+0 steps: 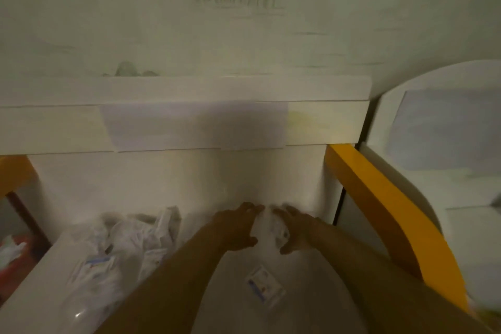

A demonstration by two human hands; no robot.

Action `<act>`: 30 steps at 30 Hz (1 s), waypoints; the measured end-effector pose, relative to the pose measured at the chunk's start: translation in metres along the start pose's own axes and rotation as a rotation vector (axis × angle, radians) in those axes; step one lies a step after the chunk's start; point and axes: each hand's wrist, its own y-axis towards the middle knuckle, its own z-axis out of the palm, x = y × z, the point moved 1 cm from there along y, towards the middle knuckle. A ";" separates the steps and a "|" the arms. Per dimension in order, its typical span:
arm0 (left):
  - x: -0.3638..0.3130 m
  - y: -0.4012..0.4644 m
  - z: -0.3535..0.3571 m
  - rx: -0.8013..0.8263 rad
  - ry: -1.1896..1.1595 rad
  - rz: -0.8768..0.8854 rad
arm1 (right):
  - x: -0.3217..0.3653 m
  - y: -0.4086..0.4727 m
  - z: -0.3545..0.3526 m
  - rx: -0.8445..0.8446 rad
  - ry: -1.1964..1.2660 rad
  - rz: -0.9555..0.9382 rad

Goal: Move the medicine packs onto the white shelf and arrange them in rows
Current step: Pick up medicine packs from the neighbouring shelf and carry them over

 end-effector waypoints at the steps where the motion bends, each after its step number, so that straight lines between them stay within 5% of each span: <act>1: -0.002 0.001 0.004 -0.033 -0.025 -0.002 | 0.000 -0.003 0.004 -0.066 -0.002 0.008; 4: -0.006 0.003 0.009 -0.126 -0.077 -0.004 | 0.001 -0.009 0.011 -0.198 0.001 0.028; 10: -0.017 -0.008 -0.012 -0.159 -0.037 0.049 | 0.004 -0.025 0.003 -0.160 0.016 0.087; 20: -0.012 -0.035 -0.138 -0.335 -0.114 0.276 | 0.020 -0.104 -0.130 -0.439 -0.004 0.019; 26: -0.069 -0.024 -0.176 -0.562 -0.324 0.422 | -0.005 -0.174 -0.172 -0.618 -0.096 0.075; 30: -0.125 -0.013 -0.187 -0.576 -0.461 0.524 | -0.049 -0.214 -0.183 -0.641 -0.091 0.142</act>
